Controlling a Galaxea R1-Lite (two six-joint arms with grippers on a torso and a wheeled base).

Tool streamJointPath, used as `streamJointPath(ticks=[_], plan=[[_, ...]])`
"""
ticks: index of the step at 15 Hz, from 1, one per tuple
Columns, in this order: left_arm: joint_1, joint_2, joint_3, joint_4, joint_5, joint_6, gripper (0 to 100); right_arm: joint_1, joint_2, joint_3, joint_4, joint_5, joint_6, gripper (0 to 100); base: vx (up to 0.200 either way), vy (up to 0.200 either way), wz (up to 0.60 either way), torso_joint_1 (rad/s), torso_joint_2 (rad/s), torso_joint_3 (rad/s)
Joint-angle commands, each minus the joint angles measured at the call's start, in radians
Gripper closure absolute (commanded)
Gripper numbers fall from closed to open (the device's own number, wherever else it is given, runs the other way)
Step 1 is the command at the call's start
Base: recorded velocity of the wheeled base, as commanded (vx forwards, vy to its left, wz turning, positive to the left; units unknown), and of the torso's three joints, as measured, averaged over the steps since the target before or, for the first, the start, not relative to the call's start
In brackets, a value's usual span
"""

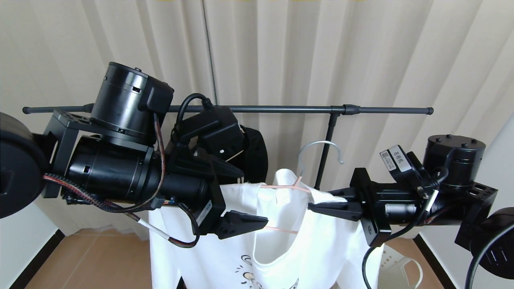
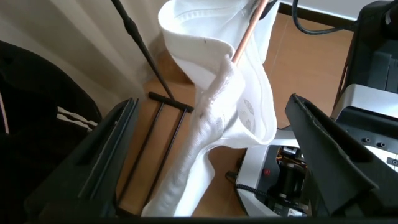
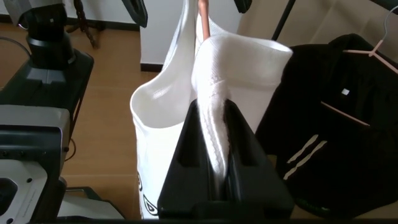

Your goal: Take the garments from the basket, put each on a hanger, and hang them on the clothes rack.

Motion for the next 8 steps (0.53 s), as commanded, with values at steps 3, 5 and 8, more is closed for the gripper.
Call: streamJointPath(ticks=[3,5,8], plan=[[0.000,0.029,-0.002,-0.007,0.002,0.000,100,0.002,-0.017,0.006,0.000,0.001,-0.001,100,0.000,0.000,0.00,0.000,0.00,0.000],[0.002,0.032,0.000,-0.021,0.002,0.000,100,0.003,-0.017,0.008,0.000,-0.001,-0.001,100,0.000,0.000,0.00,0.000,0.00,0.000],[0.002,0.028,0.000,-0.021,0.002,0.000,100,0.003,-0.017,0.008,0.000,-0.001,-0.001,100,0.000,0.000,0.00,0.000,0.00,0.000]])
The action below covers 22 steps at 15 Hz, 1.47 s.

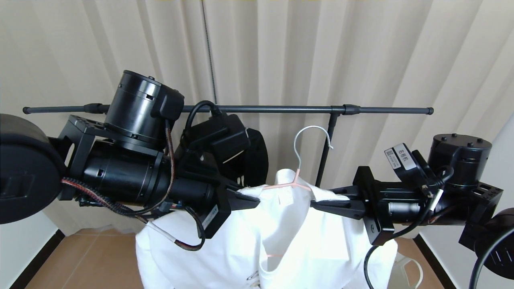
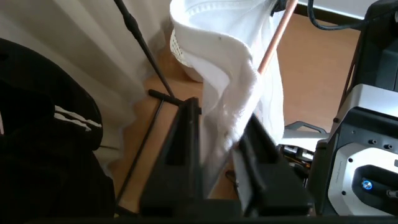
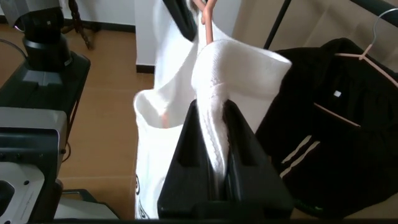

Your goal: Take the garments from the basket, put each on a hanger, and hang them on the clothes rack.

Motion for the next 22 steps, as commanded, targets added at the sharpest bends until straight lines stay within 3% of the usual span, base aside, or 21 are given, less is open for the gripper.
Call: streamJointPath(ticks=[1,11,15,16,22], plan=[[0.003,0.000,-0.001,-0.004,0.002,-0.002,100,0.001,0.000,0.002,0.000,0.004,-0.001,100,0.000,0.000,0.00,0.000,0.00,0.000],[0.006,-0.011,0.006,-0.007,0.021,-0.002,100,0.001,0.004,0.005,0.000,0.001,-0.029,100,0.000,0.000,0.00,0.000,0.00,0.000],[0.014,-0.025,0.037,-0.069,0.036,-0.003,100,0.001,0.003,0.014,0.002,0.000,-0.030,100,0.000,0.000,0.00,0.000,0.00,0.000],[0.015,-0.025,0.046,-0.086,0.036,-0.003,100,0.001,0.003,0.013,0.002,0.001,-0.030,0,0.000,0.000,0.00,0.000,0.00,0.000],[0.018,-0.051,0.092,-0.156,0.059,-0.003,100,-0.002,0.003,0.002,0.000,0.001,-0.029,0,0.000,0.000,0.00,0.000,0.00,0.000]])
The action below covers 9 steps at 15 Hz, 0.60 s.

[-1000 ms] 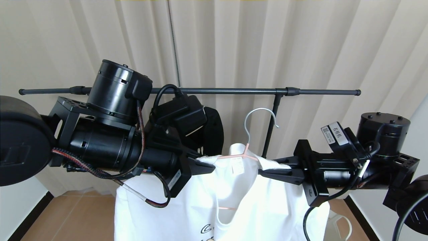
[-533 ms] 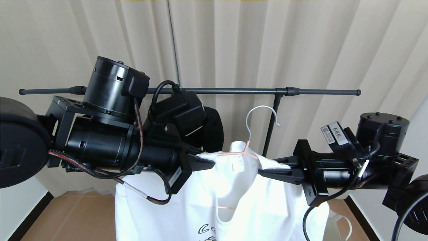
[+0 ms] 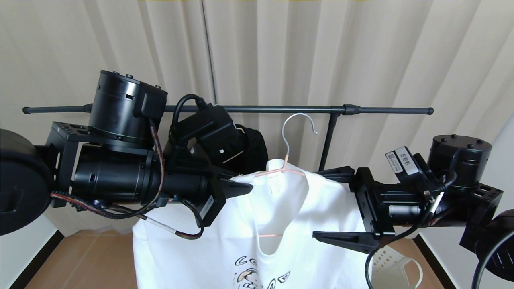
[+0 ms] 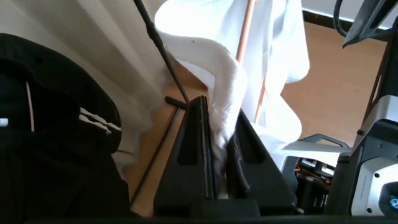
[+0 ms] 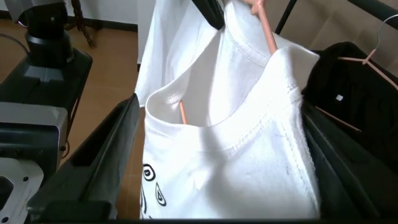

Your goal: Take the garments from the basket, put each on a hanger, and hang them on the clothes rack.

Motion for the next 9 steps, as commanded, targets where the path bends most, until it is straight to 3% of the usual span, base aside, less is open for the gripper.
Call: streamJointPath(ticks=[1,9], plan=[[0.004,-0.021,0.016,-0.010,0.006,0.001,100,-0.003,0.001,-0.006,-0.001,-0.005,0.001,0,0.000,0.000,0.00,0.000,0.00,0.000],[0.051,-0.133,0.178,-0.160,0.020,-0.001,100,-0.056,0.014,-0.045,0.000,-0.010,0.004,0,0.000,0.000,0.00,0.000,0.00,0.000]])
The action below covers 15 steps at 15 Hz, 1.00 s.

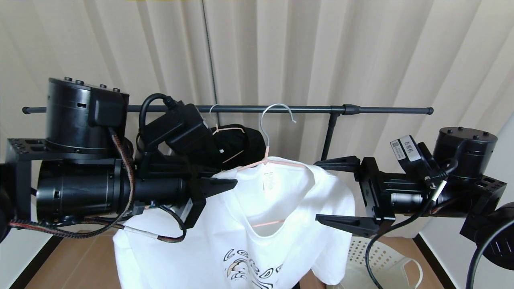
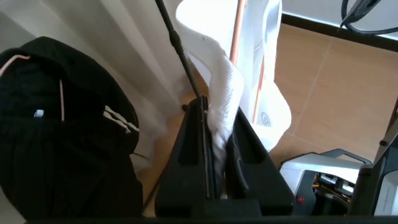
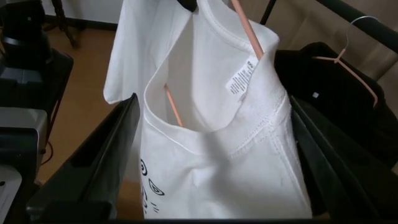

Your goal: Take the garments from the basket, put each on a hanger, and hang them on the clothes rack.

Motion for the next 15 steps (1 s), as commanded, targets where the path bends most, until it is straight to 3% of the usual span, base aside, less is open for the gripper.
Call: streamJointPath(ticks=[1,10,15], plan=[[0.010,-0.054,0.048,-0.022,0.000,0.000,100,-0.012,0.009,-0.009,0.001,0.000,0.000,0,0.000,0.000,0.00,0.000,0.00,0.000],[0.088,-0.215,0.155,-0.036,0.004,-0.002,100,-0.042,0.103,-0.053,-0.001,-0.003,0.000,0,0.000,0.000,0.00,0.000,0.00,0.000],[0.110,-0.267,0.200,-0.051,0.003,0.000,100,-0.045,0.136,-0.072,-0.001,-0.066,0.000,0,0.000,0.000,0.00,0.000,0.00,0.000]])
